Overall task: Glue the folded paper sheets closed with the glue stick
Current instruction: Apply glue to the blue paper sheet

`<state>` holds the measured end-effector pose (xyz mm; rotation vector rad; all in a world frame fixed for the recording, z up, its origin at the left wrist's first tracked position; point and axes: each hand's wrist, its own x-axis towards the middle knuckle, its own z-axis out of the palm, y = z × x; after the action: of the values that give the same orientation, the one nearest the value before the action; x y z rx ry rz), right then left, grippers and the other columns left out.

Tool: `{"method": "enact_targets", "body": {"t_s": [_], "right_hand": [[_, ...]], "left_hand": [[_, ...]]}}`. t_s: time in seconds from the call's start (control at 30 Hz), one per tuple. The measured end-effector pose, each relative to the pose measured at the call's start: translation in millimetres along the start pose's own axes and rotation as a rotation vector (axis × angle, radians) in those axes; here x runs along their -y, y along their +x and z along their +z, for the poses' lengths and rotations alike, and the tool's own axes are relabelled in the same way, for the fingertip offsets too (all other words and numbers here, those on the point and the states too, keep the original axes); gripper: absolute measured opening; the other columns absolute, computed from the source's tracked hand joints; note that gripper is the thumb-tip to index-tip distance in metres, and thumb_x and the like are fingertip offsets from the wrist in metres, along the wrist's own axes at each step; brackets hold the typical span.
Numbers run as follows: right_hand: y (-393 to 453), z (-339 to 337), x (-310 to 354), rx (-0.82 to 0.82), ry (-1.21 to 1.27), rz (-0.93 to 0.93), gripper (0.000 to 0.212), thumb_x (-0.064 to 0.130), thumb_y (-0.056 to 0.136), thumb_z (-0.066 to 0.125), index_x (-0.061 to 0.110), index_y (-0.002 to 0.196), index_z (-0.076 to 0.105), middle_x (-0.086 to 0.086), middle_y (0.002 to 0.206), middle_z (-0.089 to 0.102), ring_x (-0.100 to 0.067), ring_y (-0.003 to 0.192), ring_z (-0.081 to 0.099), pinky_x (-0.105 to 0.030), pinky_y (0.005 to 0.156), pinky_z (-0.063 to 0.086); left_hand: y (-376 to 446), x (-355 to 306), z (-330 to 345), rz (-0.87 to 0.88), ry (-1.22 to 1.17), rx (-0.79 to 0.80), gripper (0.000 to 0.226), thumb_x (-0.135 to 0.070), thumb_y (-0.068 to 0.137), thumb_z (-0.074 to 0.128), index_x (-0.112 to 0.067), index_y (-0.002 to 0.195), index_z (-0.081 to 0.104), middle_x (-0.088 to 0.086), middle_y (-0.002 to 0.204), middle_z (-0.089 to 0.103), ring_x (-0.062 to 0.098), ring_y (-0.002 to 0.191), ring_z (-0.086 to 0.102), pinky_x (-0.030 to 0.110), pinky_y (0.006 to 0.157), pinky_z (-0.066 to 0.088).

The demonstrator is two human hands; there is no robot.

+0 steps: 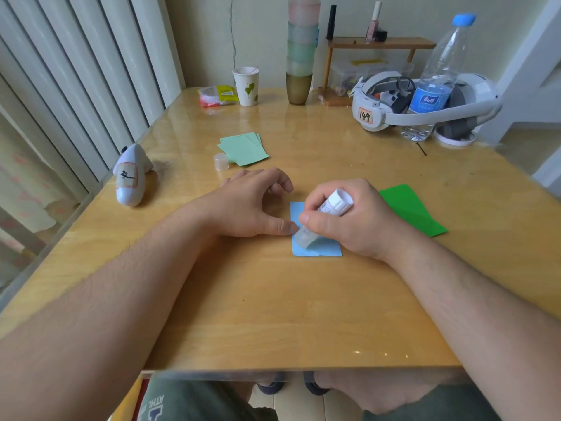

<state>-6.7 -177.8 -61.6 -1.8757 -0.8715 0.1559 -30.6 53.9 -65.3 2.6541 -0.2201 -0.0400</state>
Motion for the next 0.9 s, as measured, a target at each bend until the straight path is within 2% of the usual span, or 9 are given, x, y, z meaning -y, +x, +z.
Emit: {"method": "enact_targets", "body": {"t_s": [0.23,0.4,0.57,0.9], "right_hand": [[-1,2,1,0.032,-0.05,0.02,0.018,0.037,0.076,0.079,0.021,0.072,0.071,0.016,0.065,0.061,-0.003,0.064,0.054,-0.02,0.061,0.041],[-2,-1,2,0.036,-0.063,0.055,0.025,0.035,0.074,0.076,0.013,0.069,0.064,0.012,0.06,0.051,-0.007,0.061,0.045,-0.027,0.057,0.035],[-3,-19,1,0.02,-0.133,0.104,0.024,0.03,0.071,0.071,0.012,0.066,0.056,0.014,0.055,0.042,-0.007,0.056,0.038,-0.023,0.053,0.032],[-1,-26,-5,0.031,-0.178,0.103,0.025,0.027,0.07,0.068,0.013,0.062,0.049,0.009,0.055,0.036,-0.009,0.055,0.033,-0.026,0.051,0.028]], "left_hand": [[-1,0,1,0.004,0.008,-0.004,0.074,-0.085,0.054,0.064,-0.052,0.117,0.048,-0.026,0.112,0.053,0.015,0.113,0.045,0.045,0.109,0.04],[-1,-1,1,0.0,0.008,-0.009,0.075,-0.087,0.053,0.065,-0.052,0.117,0.049,-0.026,0.112,0.052,0.014,0.112,0.045,0.045,0.109,0.04],[-1,0,1,0.001,0.013,-0.01,0.076,-0.088,0.054,0.065,-0.051,0.118,0.05,-0.027,0.113,0.052,0.015,0.114,0.046,0.046,0.11,0.039],[-1,-2,0,0.001,0.018,-0.002,0.077,-0.088,0.054,0.065,-0.05,0.12,0.05,-0.027,0.113,0.052,0.015,0.115,0.046,0.046,0.109,0.041]]}}
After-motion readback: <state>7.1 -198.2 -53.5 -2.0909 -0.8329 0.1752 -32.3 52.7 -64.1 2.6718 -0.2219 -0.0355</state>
